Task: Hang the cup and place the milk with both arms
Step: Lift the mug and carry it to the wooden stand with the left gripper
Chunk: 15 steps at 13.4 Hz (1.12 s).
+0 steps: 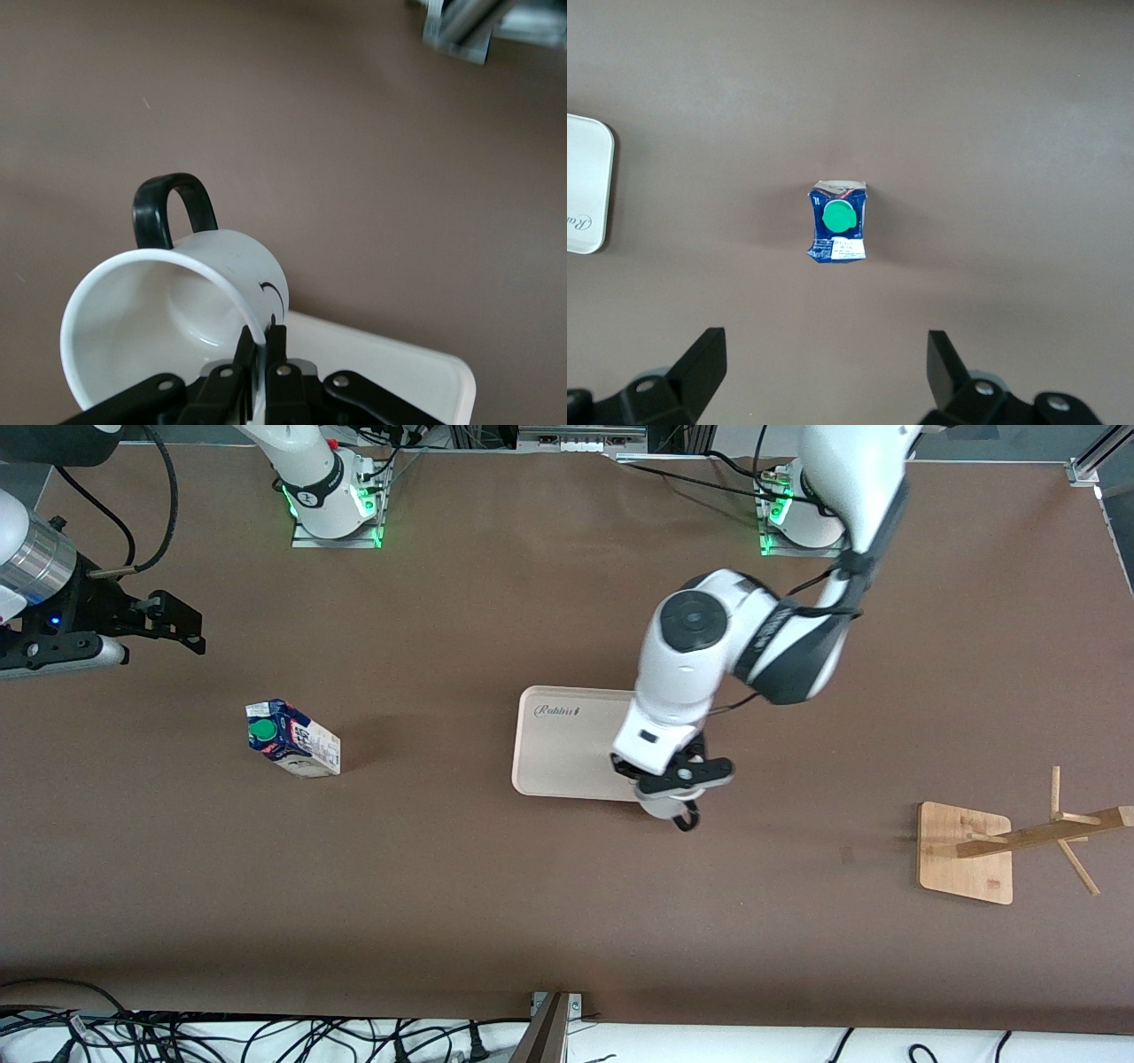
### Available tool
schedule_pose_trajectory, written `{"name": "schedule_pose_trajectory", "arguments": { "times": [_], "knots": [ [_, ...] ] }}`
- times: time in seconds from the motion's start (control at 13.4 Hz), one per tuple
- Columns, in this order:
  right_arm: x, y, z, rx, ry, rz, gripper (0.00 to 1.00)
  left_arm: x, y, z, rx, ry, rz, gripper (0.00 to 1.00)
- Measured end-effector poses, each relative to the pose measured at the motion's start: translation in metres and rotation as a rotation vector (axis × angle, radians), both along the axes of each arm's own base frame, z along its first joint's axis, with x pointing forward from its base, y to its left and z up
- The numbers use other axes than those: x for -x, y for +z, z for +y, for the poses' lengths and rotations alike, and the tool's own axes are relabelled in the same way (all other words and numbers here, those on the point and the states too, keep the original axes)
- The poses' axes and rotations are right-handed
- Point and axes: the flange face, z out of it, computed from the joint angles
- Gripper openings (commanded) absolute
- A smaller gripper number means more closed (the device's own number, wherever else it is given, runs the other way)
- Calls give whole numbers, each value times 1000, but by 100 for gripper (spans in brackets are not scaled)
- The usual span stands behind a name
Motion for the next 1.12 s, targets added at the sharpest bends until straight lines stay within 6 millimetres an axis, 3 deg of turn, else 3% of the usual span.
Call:
{"name": "schedule_pose_trajectory", "arguments": {
  "times": [0.15,0.3,0.67,0.82,0.97,1.12],
  "knots": [
    [0,-1,-3,0,-6,4,100,-21,44,61,-20,-25,-48,4],
    [-4,-5,-1,2,-3,12,100,-30,73,108,-57,-46,-53,3],
    [-8,6,11,3,18,-13,100,-10,150,198,-153,-56,9,2],
    [-9,8,15,4,24,-19,100,-12,159,243,-153,-43,26,2],
    [-10,9,16,4,26,-28,100,-18,153,295,-110,-19,55,2],
    [-10,9,19,3,31,-30,100,-21,146,328,-101,-84,73,2]
  ]
}}
